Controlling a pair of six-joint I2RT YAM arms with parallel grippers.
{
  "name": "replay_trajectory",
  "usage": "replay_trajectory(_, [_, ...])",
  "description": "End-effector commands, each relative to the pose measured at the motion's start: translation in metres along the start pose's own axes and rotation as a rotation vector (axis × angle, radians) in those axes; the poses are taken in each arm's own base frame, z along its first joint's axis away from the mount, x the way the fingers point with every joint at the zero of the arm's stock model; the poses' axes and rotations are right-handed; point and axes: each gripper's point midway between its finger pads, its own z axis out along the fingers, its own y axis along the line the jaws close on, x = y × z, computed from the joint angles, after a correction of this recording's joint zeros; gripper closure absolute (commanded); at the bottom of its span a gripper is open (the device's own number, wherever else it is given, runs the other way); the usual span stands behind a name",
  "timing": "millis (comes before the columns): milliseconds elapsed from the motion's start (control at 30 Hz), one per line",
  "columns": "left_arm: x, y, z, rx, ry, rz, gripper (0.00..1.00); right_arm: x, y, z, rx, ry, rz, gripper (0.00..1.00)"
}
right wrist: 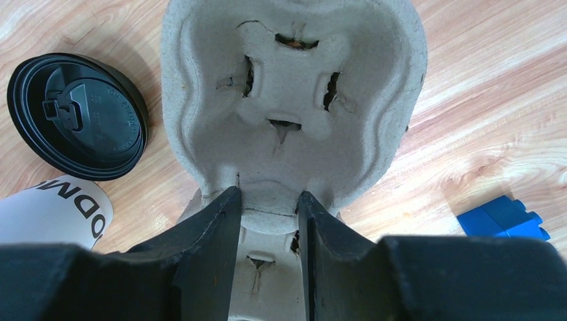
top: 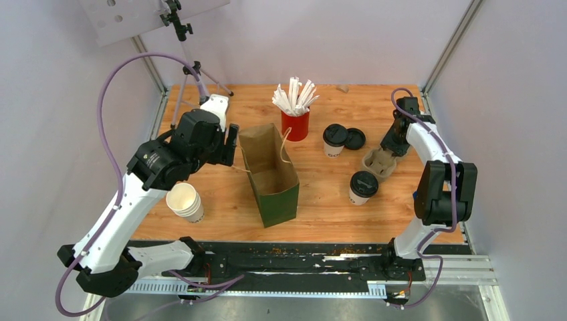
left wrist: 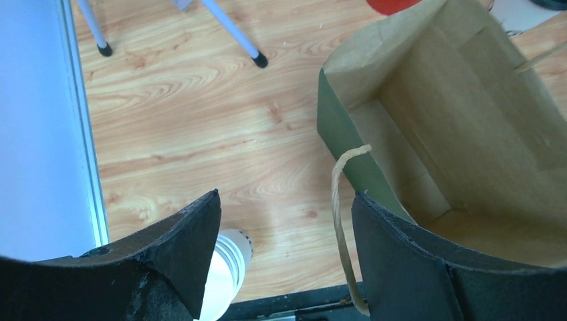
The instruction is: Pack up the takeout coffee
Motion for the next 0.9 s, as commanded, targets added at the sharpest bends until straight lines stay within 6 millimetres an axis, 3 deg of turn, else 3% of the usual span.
replay_trajectory(0, [0.010,0.006,0.006,-0.038,0.020,-0.006,0.21,-0.014,0.004,-0.009,-0.013,-0.019,-0.011,0.64])
replay_trajectory(333, [-0.001,0.006,0.002,-0.017,-0.024,-0.037,0.21,-0.021,0.006,-0.021,-0.023,-0.033,-0.037,0.69])
replay_trajectory(867, [-0.003,0.011,0.002,-0.034,-0.038,-0.034,0.21,-0.032,0.006,-0.035,-0.026,-0.061,-0.082,0.71])
